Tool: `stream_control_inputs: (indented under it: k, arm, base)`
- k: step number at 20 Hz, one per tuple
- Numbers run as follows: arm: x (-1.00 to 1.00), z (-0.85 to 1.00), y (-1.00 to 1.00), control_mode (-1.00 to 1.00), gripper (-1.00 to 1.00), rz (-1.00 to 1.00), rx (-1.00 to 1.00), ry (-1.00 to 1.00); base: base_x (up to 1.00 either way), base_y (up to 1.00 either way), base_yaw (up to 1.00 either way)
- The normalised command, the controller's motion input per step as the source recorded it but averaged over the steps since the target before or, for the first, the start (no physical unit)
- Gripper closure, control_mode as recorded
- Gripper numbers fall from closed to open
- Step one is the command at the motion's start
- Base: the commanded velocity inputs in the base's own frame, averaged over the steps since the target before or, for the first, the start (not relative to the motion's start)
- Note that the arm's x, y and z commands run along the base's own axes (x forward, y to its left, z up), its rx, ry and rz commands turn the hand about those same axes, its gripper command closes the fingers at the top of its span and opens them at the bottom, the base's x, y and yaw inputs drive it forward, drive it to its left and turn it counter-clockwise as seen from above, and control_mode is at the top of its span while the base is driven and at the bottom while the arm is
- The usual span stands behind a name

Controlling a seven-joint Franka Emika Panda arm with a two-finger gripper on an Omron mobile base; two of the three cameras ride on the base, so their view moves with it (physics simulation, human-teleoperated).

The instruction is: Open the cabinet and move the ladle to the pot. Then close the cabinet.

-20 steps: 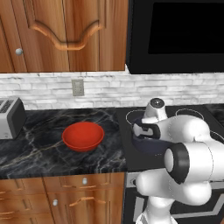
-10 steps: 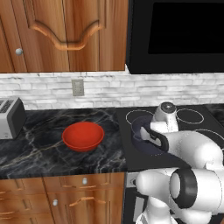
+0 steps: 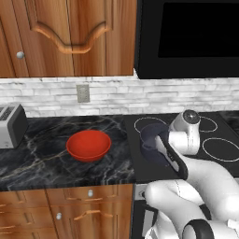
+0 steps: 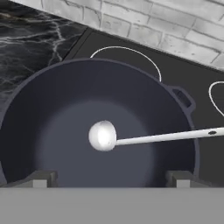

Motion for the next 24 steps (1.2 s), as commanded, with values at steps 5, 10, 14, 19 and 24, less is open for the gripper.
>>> stream_control_inputs:
  k: [5, 10, 14, 19, 24]
  arm:
    - [-0.29, 0.60, -0.04, -1.00, -1.00, 0.00, 0.09, -0.01]
    - [-0.40, 0.44, -0.05, -1.00, -1.00, 0.00, 0.07, 0.00]
    - [-0.43, 0.48, 0.00, -1.00, -1.00, 0.00, 0.05, -0.02]
    - [-0.38, 0.65, 0.00, -1.00, -1.00, 0.00, 0.08, 0.00]
    - [-0.38, 0.68, 0.00, -1.00, -1.00, 0.00, 0.08, 0.00]
  base:
    - [0.00, 0.00, 0.00]
    - [0.00, 0.00, 0.00]
    - [0.00, 0.00, 0.00]
    - [0.00, 0.00, 0.00]
    - [0.00, 0.00, 0.00]
